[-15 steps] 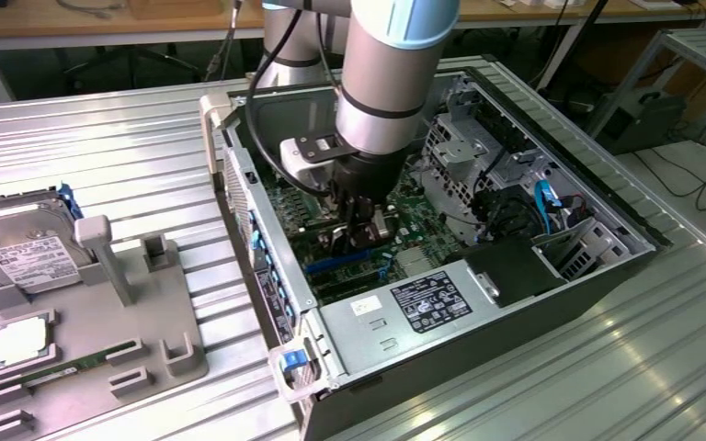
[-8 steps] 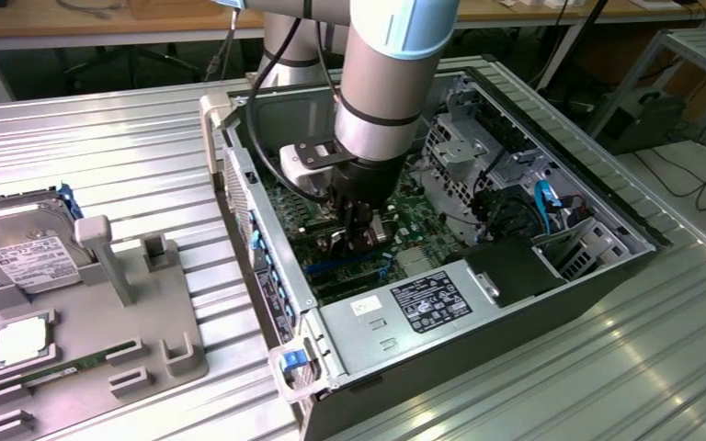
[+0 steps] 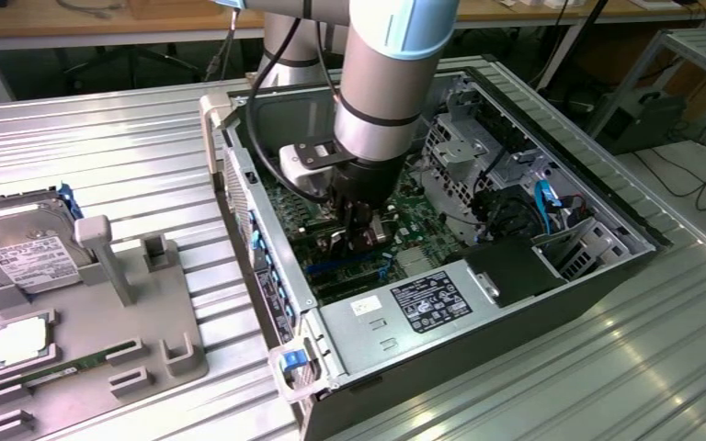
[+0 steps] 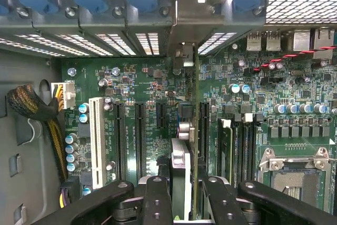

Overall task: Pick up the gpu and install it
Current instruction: 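Insert the gpu into the slot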

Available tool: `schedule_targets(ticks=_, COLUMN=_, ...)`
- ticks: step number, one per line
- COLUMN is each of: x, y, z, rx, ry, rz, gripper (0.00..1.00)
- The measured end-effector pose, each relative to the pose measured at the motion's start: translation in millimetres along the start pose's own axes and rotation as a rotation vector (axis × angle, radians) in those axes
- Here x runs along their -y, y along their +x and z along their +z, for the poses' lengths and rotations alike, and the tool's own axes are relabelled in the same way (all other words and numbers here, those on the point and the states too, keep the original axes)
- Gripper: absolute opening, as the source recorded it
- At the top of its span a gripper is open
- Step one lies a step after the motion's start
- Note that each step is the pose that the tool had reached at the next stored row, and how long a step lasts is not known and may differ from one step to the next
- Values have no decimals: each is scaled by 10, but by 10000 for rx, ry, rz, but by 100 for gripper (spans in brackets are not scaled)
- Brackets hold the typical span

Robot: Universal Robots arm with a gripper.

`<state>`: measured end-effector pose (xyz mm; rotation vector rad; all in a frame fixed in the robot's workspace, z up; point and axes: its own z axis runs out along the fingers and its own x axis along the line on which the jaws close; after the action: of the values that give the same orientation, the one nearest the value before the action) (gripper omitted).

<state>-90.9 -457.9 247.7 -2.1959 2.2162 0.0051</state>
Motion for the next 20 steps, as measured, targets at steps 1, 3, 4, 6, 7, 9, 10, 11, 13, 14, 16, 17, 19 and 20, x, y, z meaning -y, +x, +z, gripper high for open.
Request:
schedule_targets(ticks=1, x=-2, y=0, z=0, rx=0, ry=0, rz=-1, gripper=28)
schedule_targets(ticks=3, x=-4, y=0, z=0, rx=-1, ry=-1, rz=0, gripper=28)
schedule_targets(ticks=4, x=-7, y=0, z=-1, rx=-2, ry=-1, rz=1, gripper=28)
schedule_targets(ticks=6, x=-8, y=0, z=0, rx=-1, ry=-1, rz=1, gripper=28)
schedule_targets(ticks=7, x=-8, y=0, z=0, rx=-1, ry=-1, rz=1, gripper=28)
schedule_targets(ticks=9, x=-8, y=0, z=-1, rx=-1, ry=-1, rz=0, gripper=28)
schedule_targets(ticks=10, x=-8, y=0, z=-1, rx=-1, ry=-1, rz=1, gripper=28)
schedule_targets(ticks=11, x=-8, y=0, z=-1, rx=-1, ry=-1, rz=0, gripper=28)
schedule_targets(ticks=13, x=-8, y=0, z=-1, rx=-2, ry=-1, rz=1, gripper=28)
schedule_targets(ticks=14, x=-8, y=0, z=-1, rx=-1, ry=-1, rz=1, gripper=28)
schedule_targets(ticks=16, x=-8, y=0, z=-1, rx=-1, ry=-1, rz=0, gripper=28)
schedule_targets(ticks=17, x=-8, y=0, z=-1, rx=-1, ry=-1, rz=1, gripper=28)
schedule_targets(ticks=19, x=-8, y=0, z=0, rx=-1, ry=-2, rz=0, gripper=28)
schedule_targets(ticks=20, x=-9, y=0, z=0, rx=-1, ry=-1, rz=1, gripper=28)
